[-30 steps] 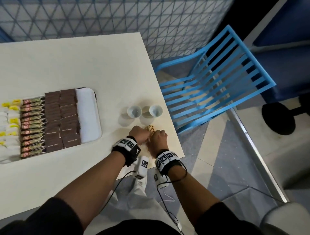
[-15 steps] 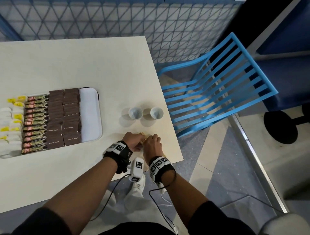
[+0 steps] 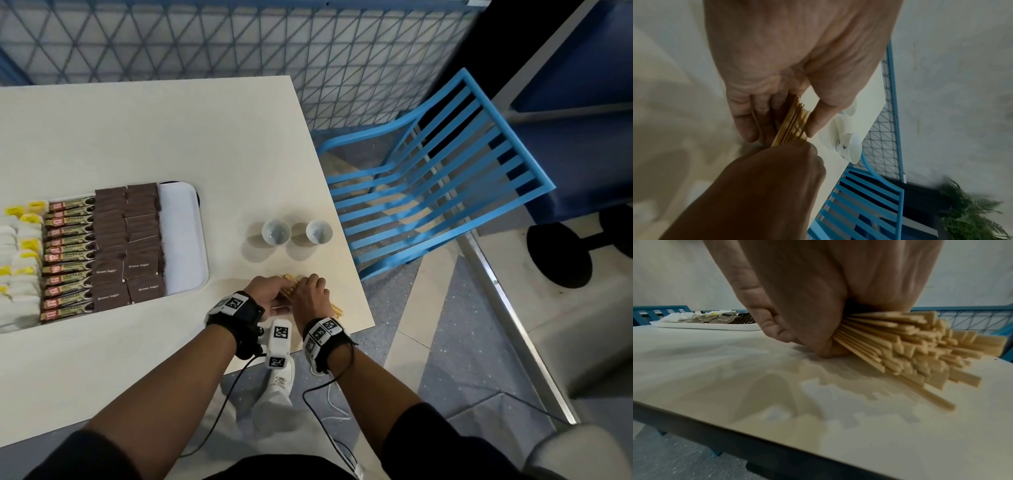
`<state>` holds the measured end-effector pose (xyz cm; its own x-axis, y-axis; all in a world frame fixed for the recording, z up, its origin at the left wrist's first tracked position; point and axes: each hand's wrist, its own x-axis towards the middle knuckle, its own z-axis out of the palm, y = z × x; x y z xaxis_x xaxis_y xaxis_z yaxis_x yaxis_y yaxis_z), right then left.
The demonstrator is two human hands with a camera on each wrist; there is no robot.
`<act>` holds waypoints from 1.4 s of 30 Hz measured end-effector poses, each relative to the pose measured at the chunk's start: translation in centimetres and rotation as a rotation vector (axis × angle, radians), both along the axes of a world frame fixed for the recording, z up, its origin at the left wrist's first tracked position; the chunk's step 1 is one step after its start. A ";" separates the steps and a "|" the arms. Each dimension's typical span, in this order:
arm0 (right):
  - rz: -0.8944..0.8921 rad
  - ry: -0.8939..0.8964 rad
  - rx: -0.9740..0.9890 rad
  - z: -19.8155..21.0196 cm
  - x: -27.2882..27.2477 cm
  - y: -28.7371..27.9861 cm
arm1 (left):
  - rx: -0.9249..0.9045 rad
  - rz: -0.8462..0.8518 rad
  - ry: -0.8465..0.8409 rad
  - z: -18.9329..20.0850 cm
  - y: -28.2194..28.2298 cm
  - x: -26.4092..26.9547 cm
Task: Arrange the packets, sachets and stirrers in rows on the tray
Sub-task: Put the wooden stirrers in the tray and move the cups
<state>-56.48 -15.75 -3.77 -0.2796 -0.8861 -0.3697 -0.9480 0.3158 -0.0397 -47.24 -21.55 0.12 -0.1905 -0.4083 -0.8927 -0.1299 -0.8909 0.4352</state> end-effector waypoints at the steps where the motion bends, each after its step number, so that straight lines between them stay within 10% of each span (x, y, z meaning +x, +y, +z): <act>1: 0.023 -0.006 0.000 0.1 -0.1 0.1 | 0.003 -0.001 0.003 0.0 0.0 0.1; 18: 0.091 -0.352 -0.236 0.1 0.1 -0.6 | -0.462 -0.193 -0.265 1.0 -0.7 -0.8; 26: -0.238 -0.654 -0.318 3.1 0.1 -2.4 | -0.765 -0.255 -0.365 2.2 -1.2 -1.5; 30: -0.307 -0.731 -0.363 3.9 0.6 -2.9 | -0.754 -0.118 -0.111 2.4 -1.4 0.5; 37: -0.421 -1.096 -0.687 9.7 3.9 -5.5 | -0.091 0.260 0.356 3.0 -2.3 4.9; 42: -0.347 -1.173 -0.692 11.2 7.0 -6.2 | 0.050 0.314 0.806 8.1 -2.3 6.5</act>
<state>-49.52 -21.99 7.39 -0.3554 -0.9327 -0.0606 -0.1342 0.1151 -0.9843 -40.70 -23.86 8.17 -0.6580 -0.5121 -0.5521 0.4568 -0.8543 0.2480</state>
